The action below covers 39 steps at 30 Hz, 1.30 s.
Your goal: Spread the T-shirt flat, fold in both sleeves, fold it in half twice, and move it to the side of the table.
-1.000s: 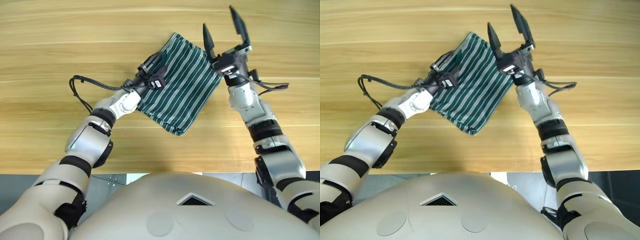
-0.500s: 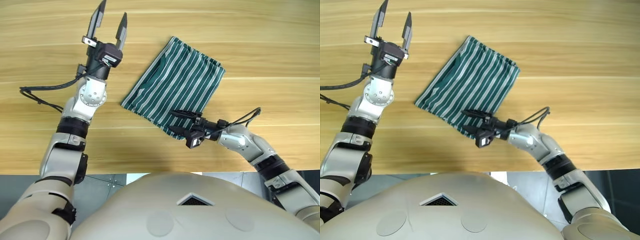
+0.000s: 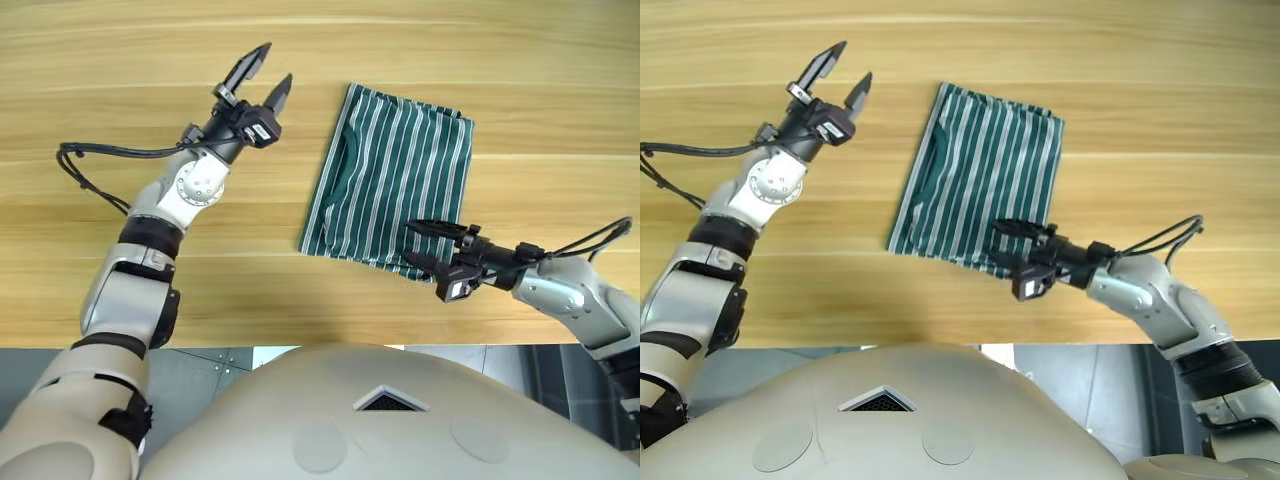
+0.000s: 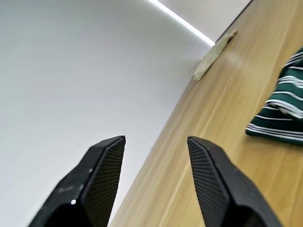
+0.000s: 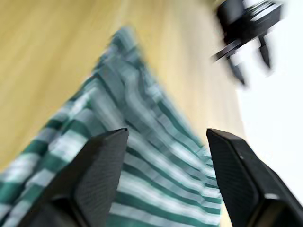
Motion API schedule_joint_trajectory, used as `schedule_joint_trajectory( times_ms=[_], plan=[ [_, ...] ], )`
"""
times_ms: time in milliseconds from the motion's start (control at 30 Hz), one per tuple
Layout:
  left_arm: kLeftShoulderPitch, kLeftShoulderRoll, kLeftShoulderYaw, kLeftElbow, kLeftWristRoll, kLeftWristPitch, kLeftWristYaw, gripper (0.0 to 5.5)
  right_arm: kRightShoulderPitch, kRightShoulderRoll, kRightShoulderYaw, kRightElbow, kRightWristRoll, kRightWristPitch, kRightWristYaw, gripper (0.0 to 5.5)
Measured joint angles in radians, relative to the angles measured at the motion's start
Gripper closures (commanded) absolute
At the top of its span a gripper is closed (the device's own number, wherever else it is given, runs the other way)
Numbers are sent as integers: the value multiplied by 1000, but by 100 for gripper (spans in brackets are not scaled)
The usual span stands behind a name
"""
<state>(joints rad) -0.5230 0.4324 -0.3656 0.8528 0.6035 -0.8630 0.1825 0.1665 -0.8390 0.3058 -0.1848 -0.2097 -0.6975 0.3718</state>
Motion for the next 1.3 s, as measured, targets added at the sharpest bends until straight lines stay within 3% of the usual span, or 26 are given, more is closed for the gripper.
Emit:
schedule_joint_trajectory(
  times_ms=[200,367,567,967,1300],
  plan=[
    [-142,-170,-162,148,111,-116,1,307,-179,261,-116,116,283,39,-88,245],
    [-170,-276,-235,244,130,-173,-47,307,-199,331,-146,183,369,49,-44,245],
    [-221,-278,-411,315,323,20,49,307,-253,366,-204,234,374,66,-36,245],
    [-82,-104,-327,229,174,60,120,307,-272,393,-219,368,254,46,0,245],
    [204,-146,-212,-101,-47,178,29,307,-247,378,-240,446,149,9,-11,245]
  ],
)
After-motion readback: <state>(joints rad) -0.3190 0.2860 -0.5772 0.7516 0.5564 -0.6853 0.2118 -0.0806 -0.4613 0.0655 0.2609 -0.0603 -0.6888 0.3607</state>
